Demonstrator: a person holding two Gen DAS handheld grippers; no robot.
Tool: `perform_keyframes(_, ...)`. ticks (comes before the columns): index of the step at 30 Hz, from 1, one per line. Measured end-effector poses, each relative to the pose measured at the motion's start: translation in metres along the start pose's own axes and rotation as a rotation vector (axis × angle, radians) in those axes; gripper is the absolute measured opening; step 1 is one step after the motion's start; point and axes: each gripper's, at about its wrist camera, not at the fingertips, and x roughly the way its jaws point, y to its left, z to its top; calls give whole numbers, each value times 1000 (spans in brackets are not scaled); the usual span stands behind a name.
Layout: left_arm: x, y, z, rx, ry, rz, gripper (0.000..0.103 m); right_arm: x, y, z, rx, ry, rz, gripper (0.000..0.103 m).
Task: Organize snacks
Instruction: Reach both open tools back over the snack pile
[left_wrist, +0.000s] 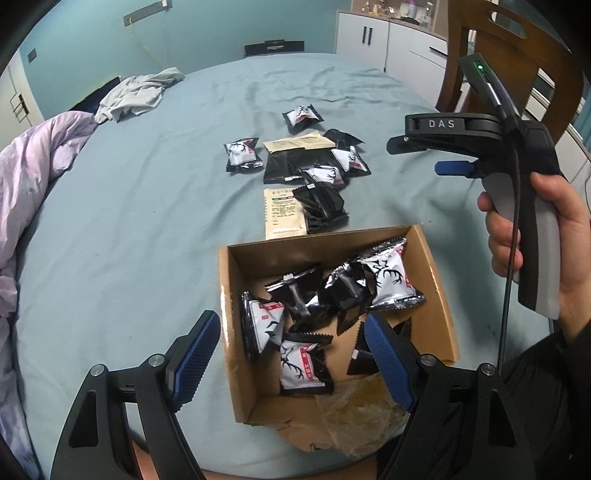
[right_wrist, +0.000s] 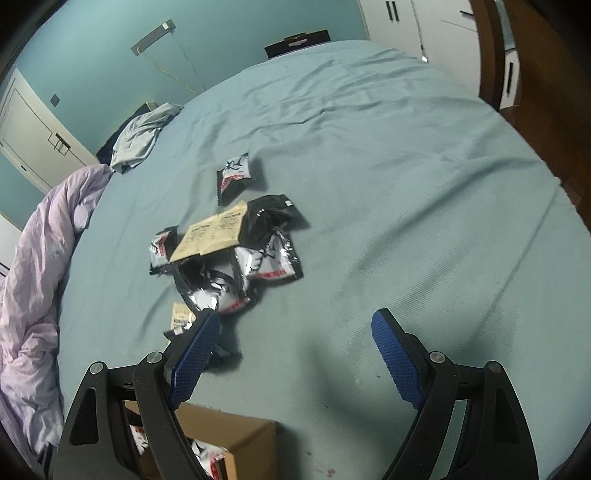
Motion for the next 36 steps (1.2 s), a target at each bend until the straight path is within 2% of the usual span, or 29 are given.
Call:
perform_keyframes(4,2,3,2,-12,13,-9,81,21,7,5,-14,52,75,84)
perform_keyframes(9,4,3,5,-9,9,-20,81,52,29,11,-129,168,143,84)
perform_keyframes(14,7,3,5,-11,14,-34,81,84,56,10,-248,266,133,84)
perform_keyframes(16,8,4,6,-13,17,-40,81,95,64,8,-288,294,104,84)
perform_keyframes(17,8,4,6,-14,17,-40,81,100,66,7,-307,305,85,77)
perform_keyframes(18,8,5,5,-15,18,-39,81,104,70,6,-323,308,72,60)
perform_keyframes(20,9,5,5,-14,19,-38,81,111,71,6,-346,328,51,40)
perform_keyframes(21,10,5,5,-14,19,-37,81,109,71,6,-344,320,55,34)
perform_keyframes(23,10,5,5,-14,15,-30,81,103,68,10,-315,307,95,31)
perform_keyframes(26,7,6,8,-12,-6,-17,81,79,61,17,-253,258,159,30)
perform_keyframes(29,5,9,18,-11,-7,-15,81,33,44,20,-161,155,208,30)
perform_keyframes(33,16,15,44,-17,35,-25,81,-27,10,-4,-73,31,177,30)
perform_keyframes(36,38,14,69,-19,93,-38,81,-68,-13,-38,-32,-52,221,30)
